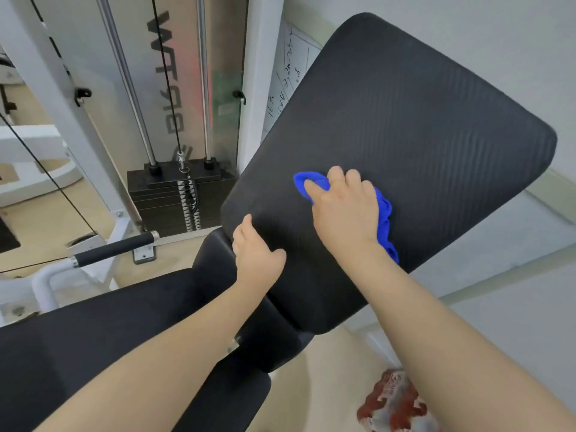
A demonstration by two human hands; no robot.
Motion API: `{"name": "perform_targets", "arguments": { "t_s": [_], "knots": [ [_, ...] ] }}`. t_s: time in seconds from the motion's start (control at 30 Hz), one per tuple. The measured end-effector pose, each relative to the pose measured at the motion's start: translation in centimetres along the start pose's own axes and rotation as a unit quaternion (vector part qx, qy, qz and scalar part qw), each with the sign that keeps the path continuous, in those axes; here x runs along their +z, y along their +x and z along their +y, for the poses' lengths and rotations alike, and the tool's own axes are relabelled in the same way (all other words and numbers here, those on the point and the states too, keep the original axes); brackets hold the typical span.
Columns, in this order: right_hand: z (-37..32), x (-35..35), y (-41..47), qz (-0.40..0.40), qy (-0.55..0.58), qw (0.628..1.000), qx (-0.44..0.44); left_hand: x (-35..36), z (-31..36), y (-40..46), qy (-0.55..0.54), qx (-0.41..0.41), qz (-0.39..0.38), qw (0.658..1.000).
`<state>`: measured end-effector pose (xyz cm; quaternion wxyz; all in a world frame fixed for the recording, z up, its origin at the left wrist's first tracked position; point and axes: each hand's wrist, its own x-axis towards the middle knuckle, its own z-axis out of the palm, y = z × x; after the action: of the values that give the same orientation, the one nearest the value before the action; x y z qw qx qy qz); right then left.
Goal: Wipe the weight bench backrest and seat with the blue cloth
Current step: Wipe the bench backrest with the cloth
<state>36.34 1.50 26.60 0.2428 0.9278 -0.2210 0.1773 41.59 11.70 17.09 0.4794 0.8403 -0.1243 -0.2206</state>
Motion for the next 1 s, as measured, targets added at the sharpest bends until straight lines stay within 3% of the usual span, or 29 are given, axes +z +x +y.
{"name": "perform_targets", "arguments": {
  "t_s": [0.07,0.13,0.2,0.27,0.3,0.37,0.43,0.5,0.57,0.77,0.93,1.0],
  "knots": [
    [1.3,0.4,0.2,0.049,0.023,0.998,0.039,0.5,-0.1,-0.4,0.009,0.017,-0.04,0.999],
    [1.0,0.3,-1.3,0.033,0.005,0.999,0.024,0.3,-0.4,-0.6,0.037,0.045,-0.063,0.996],
    [-0.9,0.3,-4.0,-0.079,-0.009,0.993,-0.084,0.1,-0.8,-0.8,0.065,0.078,-0.074,0.992],
    [-2.1,0.6,-6.3,-0.212,0.006,0.956,-0.201,0.3,-1.1,-1.3,0.081,0.103,-0.079,0.988],
    [-1.7,0.4,-6.1,-0.229,0.002,0.951,-0.206,0.5,-1.2,-1.4,0.089,0.11,-0.077,0.987],
    [-0.2,-0.3,-4.2,-0.172,-0.003,0.975,-0.144,0.8,-1.0,-1.4,0.084,0.104,-0.065,0.989],
    [2.3,-1.0,-2.4,-0.038,-0.018,0.999,-0.034,1.2,-1.3,-1.4,0.083,0.103,-0.039,0.991],
    [3.5,-0.8,-2.3,0.037,-0.032,0.999,0.022,1.4,-1.5,-1.7,0.115,0.101,-0.003,0.988],
    [2.6,0.0,-4.1,0.02,-0.044,0.999,-0.003,1.7,-1.9,-2.1,0.153,0.104,0.023,0.982],
    [-0.1,1.5,-9.5,-0.092,-0.032,0.973,-0.207,2.0,-1.7,-2.7,0.189,0.059,0.055,0.979],
    [4.0,-0.6,-5.6,0.037,-0.002,0.999,-0.026,2.3,-1.4,-3.8,0.187,0.008,0.05,0.981],
    [3.5,-0.3,-6.8,0.035,0.002,0.999,-0.024,2.4,-1.2,-4.1,0.184,0.003,0.055,0.981]
  ]
}}
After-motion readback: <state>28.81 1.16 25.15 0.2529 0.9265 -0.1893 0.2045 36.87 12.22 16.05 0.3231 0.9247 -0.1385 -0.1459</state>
